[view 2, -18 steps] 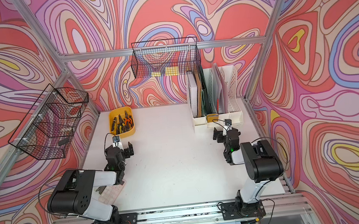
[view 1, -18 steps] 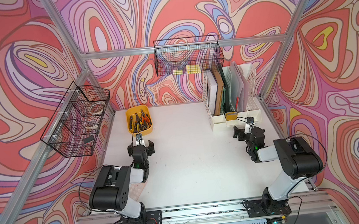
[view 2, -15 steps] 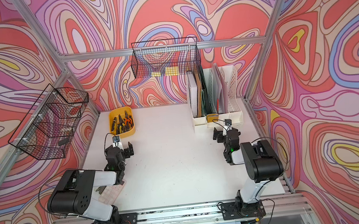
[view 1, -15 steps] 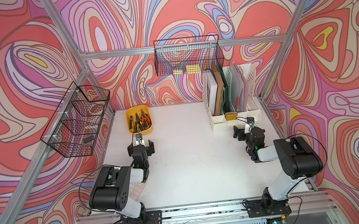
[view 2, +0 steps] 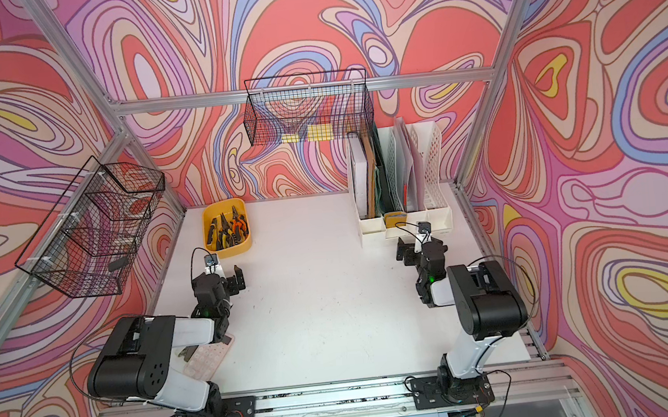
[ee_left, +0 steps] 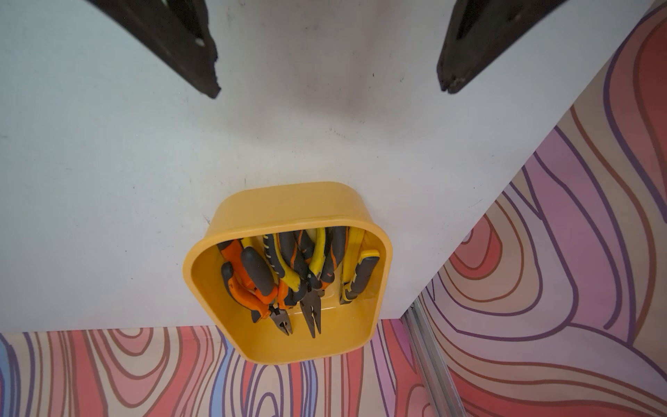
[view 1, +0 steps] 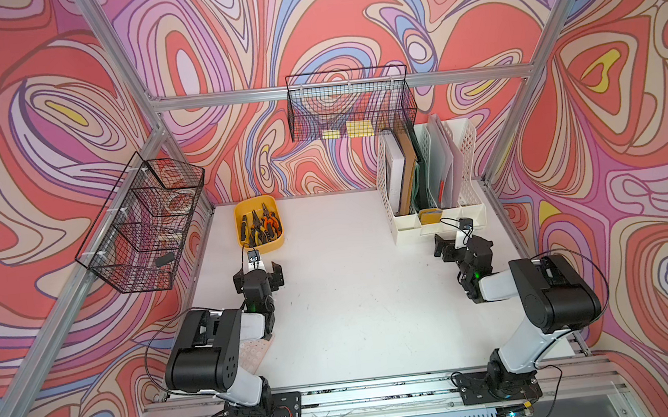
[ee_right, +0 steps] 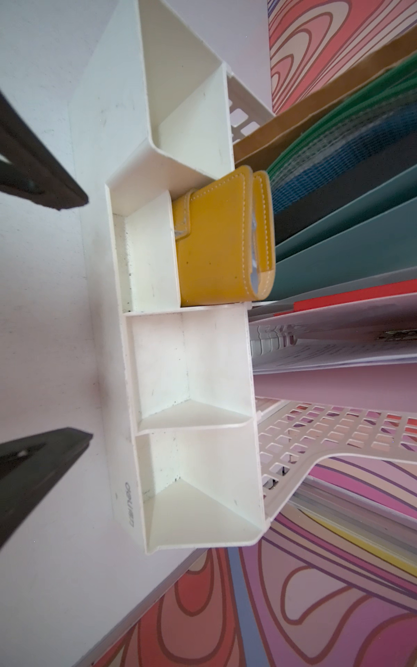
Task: Take the pliers out of the storage box
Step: Move the storage box to the center of the board.
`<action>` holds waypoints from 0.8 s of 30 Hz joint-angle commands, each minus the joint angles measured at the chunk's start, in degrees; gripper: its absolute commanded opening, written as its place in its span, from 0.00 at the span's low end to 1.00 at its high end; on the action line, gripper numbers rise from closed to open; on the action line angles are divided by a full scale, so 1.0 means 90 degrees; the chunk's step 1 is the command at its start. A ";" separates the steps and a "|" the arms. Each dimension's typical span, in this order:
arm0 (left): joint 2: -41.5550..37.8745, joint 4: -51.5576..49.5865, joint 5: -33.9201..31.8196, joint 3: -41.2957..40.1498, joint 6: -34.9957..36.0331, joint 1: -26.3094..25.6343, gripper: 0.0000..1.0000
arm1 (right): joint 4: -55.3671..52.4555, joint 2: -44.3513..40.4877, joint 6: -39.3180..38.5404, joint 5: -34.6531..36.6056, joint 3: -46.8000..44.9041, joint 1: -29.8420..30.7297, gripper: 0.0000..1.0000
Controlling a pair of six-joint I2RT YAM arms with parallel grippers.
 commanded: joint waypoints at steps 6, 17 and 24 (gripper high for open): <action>-0.0917 0.0218 -0.1404 -0.0214 0.0710 -0.0963 1.00 | -0.1641 -0.1631 0.0545 0.1169 0.0296 0.0015 0.98; -0.2166 -0.8413 -0.0799 0.4222 -0.0398 -0.1219 1.00 | -0.7318 -0.2152 0.2082 -0.0183 0.3225 0.0014 0.98; -0.0736 -0.9711 -0.0927 0.5806 -0.0973 -0.1164 1.00 | -0.7342 -0.2667 0.1990 -0.1565 0.3151 0.0023 0.84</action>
